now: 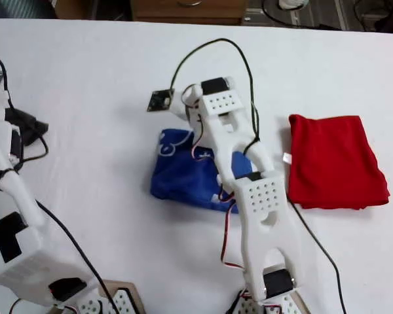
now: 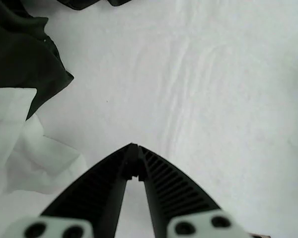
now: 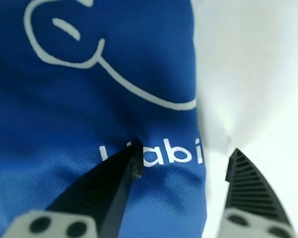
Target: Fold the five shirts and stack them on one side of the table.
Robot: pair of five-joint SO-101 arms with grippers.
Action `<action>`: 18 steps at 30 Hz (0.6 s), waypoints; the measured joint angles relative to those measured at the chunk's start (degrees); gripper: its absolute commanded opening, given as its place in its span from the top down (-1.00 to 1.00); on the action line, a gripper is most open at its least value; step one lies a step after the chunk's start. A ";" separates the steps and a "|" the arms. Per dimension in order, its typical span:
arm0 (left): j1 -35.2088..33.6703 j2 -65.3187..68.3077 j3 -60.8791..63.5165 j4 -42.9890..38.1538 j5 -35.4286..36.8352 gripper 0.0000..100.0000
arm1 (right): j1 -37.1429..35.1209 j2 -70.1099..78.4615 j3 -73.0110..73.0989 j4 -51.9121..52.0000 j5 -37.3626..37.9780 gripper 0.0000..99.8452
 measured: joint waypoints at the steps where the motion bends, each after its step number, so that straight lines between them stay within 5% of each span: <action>1: 0.00 0.00 0.00 0.18 0.00 0.95 | 0.00 0.35 -0.09 0.00 0.00 0.44; 18: -0.09 0.00 0.00 1.23 0.00 0.95 | -0.35 -0.62 6.15 5.27 0.09 0.44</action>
